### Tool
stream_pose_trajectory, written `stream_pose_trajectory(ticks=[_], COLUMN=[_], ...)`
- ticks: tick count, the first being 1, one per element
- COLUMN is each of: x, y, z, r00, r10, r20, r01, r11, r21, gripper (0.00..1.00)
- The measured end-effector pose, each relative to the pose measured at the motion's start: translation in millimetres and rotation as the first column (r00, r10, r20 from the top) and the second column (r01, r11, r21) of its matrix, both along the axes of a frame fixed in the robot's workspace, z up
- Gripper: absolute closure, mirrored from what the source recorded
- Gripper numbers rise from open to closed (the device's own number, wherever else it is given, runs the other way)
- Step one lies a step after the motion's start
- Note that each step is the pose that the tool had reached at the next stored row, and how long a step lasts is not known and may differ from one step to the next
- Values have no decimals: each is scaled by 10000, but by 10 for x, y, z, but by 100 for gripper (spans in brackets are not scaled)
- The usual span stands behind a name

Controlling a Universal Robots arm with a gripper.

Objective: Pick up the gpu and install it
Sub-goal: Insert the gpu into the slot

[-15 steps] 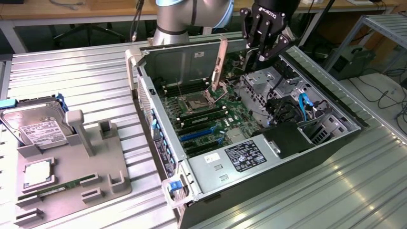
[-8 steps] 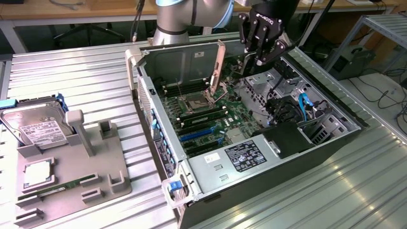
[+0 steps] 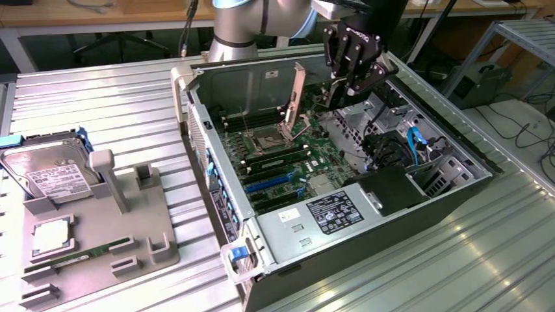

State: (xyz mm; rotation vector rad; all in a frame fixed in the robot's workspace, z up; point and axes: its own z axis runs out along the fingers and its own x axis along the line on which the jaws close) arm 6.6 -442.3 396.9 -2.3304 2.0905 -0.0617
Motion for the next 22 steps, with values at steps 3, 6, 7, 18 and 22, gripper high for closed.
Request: stream_pose_trajectory(ticks=[3, 6, 7, 18, 22], x=[0, 0, 0, 0, 0], y=[0, 0, 0, 0, 0], z=[-21, -35, -40, -98, -123], r00=[10000, 10000, 10000, 10000, 10000], r10=[0, 0, 0, 0, 0], r20=[0, 0, 0, 0, 0], r01=[0, 0, 0, 0, 0], r11=[10000, 10000, 10000, 10000, 10000], r21=[-1, -1, -1, 0, -2], gripper=[72, 72, 72, 72, 72])
